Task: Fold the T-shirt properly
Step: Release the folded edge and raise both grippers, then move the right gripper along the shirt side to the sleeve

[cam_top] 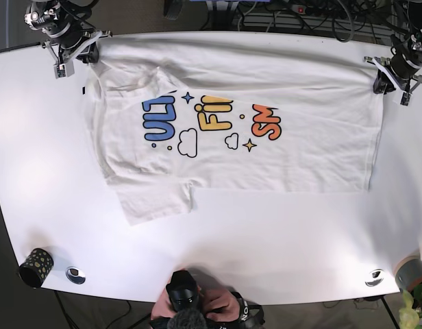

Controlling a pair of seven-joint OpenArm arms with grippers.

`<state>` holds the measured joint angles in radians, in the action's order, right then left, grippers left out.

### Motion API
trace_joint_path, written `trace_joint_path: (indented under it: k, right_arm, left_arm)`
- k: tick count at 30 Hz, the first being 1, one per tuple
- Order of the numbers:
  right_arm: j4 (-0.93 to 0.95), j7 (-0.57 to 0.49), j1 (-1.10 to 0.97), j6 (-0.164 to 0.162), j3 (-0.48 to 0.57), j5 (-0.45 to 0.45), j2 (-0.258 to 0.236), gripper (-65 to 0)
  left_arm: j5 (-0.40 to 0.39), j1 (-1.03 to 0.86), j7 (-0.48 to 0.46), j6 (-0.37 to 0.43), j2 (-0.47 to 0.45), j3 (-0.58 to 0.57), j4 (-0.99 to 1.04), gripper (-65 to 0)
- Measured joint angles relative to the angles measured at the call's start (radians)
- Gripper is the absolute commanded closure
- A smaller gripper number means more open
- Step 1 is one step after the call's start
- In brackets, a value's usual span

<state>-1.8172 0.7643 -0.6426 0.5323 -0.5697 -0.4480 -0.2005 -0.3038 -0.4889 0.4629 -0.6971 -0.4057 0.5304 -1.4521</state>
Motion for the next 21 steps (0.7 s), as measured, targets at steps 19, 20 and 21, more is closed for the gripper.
trace_joint_path:
  k: [19,20,21]
  right_arm:
    - [-0.105,-0.009,0.007,0.015,-0.034,-0.04,0.008,-40.6]
    - [-0.119,-0.008,0.006,0.04,-0.033,-0.071,0.013,-40.6]
    - [-0.127,-0.004,0.005,0.07,-0.032,-0.096,0.016,-40.6]
  left_arm:
    - [0.02,-0.069,0.109,0.007,-0.004,0.005,-0.111,-37.9]
    - [0.02,-0.071,0.113,0.007,-0.002,0.005,-0.114,-37.9]
    - [0.019,-0.073,0.113,0.007,-0.001,0.01,-0.117,-37.9]
